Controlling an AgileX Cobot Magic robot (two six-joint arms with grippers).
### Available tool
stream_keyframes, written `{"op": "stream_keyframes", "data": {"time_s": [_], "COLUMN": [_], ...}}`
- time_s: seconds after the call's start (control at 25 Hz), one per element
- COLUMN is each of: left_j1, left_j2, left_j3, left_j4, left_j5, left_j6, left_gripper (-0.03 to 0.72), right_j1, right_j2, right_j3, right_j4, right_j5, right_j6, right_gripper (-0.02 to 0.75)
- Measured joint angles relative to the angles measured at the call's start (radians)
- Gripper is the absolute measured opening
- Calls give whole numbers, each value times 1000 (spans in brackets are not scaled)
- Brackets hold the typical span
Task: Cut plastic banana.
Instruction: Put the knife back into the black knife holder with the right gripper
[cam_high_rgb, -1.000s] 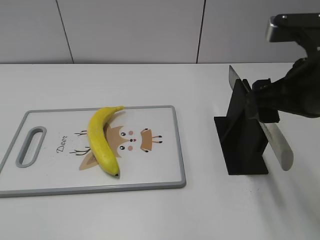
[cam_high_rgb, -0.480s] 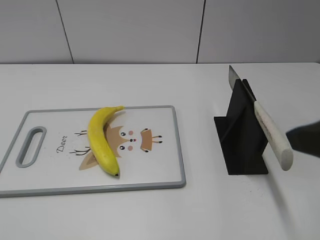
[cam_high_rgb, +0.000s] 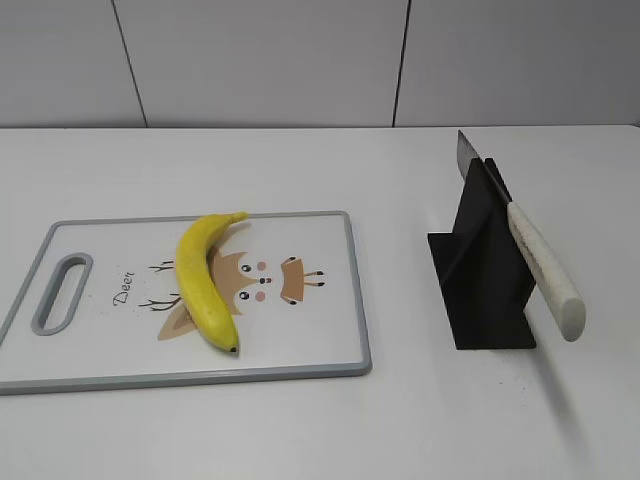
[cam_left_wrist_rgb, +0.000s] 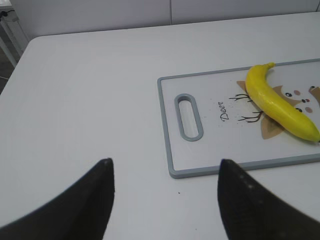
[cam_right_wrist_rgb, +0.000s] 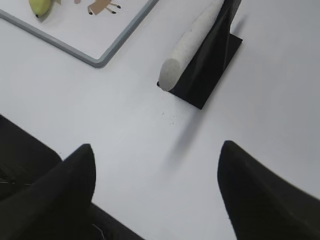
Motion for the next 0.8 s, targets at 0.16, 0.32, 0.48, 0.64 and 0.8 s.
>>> {"op": "stream_keyframes", "data": {"time_s": [0.16, 0.32, 0.48, 0.64, 0.8], "left_j1": [0, 0, 1, 1, 1], "left_j2": [0, 0, 0, 0, 0], "left_j3": [0, 0, 1, 1, 1], "left_j4": [0, 0, -2, -1, -1], "left_j5": [0, 0, -1, -1, -1], "left_j6": [0, 0, 0, 0, 0], "left_gripper": [610, 596, 594, 594, 589], "right_j1": [0, 0, 0, 0, -3], "right_j2": [-147, -276, -349, -352, -352], "right_j3": [44, 45, 45, 45, 45], "right_j4": [12, 19, 28, 43, 48], "right_j5": [47, 48, 55, 56, 57], "right_j6": [-1, -1, -1, 0, 0], "right_gripper": [592, 592, 592, 591, 591]}}
